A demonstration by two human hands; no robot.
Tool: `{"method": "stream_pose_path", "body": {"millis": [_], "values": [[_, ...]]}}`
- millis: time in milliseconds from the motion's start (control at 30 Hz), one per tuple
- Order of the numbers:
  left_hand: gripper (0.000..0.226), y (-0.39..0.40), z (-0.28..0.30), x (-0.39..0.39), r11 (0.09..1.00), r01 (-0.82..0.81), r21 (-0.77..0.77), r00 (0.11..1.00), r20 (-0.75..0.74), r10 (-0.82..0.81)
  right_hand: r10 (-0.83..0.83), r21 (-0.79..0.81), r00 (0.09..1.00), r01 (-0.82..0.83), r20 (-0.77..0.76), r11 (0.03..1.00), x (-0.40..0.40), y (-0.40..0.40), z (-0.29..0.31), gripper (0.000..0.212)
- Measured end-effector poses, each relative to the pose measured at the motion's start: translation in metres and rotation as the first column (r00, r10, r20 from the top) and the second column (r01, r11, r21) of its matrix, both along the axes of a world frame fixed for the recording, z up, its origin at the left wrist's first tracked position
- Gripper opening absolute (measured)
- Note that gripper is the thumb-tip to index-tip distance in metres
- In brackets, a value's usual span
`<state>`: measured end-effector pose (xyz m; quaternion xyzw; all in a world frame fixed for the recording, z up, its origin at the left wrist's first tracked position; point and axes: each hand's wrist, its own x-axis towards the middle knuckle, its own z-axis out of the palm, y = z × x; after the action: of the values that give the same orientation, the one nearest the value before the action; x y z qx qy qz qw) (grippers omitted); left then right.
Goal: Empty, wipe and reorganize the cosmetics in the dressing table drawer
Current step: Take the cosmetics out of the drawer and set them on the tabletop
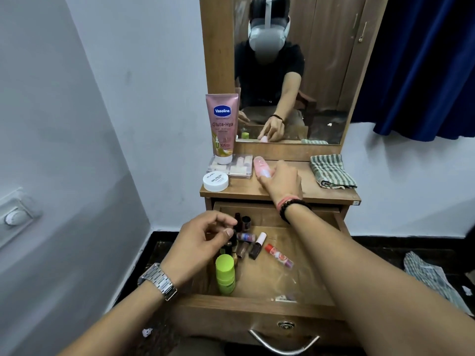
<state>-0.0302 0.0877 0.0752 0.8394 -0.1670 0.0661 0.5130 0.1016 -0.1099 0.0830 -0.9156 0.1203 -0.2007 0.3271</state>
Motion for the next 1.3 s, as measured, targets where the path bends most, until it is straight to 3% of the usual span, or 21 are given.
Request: {"method": "stream_pose_path", "body": {"millis": [200, 433, 567, 667, 700, 767, 833, 867, 1000, 1133, 1300], "values": [[0.014, 0.006, -0.002, 0.002, 1.0, -0.003, 0.027, 0.998, 0.064, 0.001, -0.006, -0.015, 0.999, 0.005, -0.039, 1.0, 0.015, 0.006, 0.001, 0.05], [0.015, 0.001, -0.014, -0.003, 0.993, 0.04, 0.11, 0.993, 0.103, -0.051, 0.083, 0.048, 0.995, -0.08, -0.062, 0.996, 0.023, 0.011, 0.005, 0.047], [0.013, 0.0, -0.022, -0.006, 0.95, 0.061, 0.305, 0.981, 0.159, -0.113, 0.135, 0.092, 0.987, -0.143, 0.084, 0.986, 0.007, 0.008, 0.007, 0.035], [0.014, -0.002, -0.027, -0.007, 0.906, 0.036, 0.422, 0.974, 0.189, -0.127, 0.183, -0.029, 0.966, -0.181, 0.18, 0.983, -0.017, 0.001, 0.004, 0.037], [0.016, -0.003, -0.028, -0.007, 0.891, 0.015, 0.454, 0.972, 0.204, -0.121, 0.227, -0.063, 0.966, -0.221, 0.123, 0.973, -0.026, -0.003, 0.001, 0.036], [0.023, -0.004, -0.03, -0.006, 0.861, -0.042, 0.506, 0.971, 0.223, -0.083, 0.328, -0.121, 0.928, -0.351, -0.176, 0.928, -0.043, -0.011, -0.011, 0.03], [0.029, -0.004, -0.032, -0.006, 0.845, -0.103, 0.525, 0.973, 0.229, -0.024, 0.305, -0.241, 0.818, -0.462, -0.488, 0.854, -0.06, -0.018, -0.029, 0.018], [0.031, -0.003, -0.032, -0.006, 0.835, -0.129, 0.535, 0.974, 0.227, 0.005, 0.251, -0.308, 0.79, -0.48, -0.56, 0.822, -0.068, -0.021, -0.038, 0.016], [0.031, -0.002, -0.037, -0.006, 0.786, -0.161, 0.597, 0.976, 0.212, 0.038, 0.149, -0.416, 0.798, -0.452, -0.584, 0.789, -0.086, -0.025, -0.064, 0.033], [0.028, -0.005, -0.038, -0.006, 0.766, -0.157, 0.624, 0.979, 0.199, 0.038, 0.157, -0.428, 0.797, -0.465, -0.583, 0.775, -0.09, -0.024, -0.064, 0.029], [0.027, -0.004, -0.041, -0.006, 0.76, -0.182, 0.624, 0.975, 0.216, 0.056, 0.333, -0.242, 0.841, -0.461, -0.427, 0.854, -0.094, -0.033, -0.04, 0.025]]}}
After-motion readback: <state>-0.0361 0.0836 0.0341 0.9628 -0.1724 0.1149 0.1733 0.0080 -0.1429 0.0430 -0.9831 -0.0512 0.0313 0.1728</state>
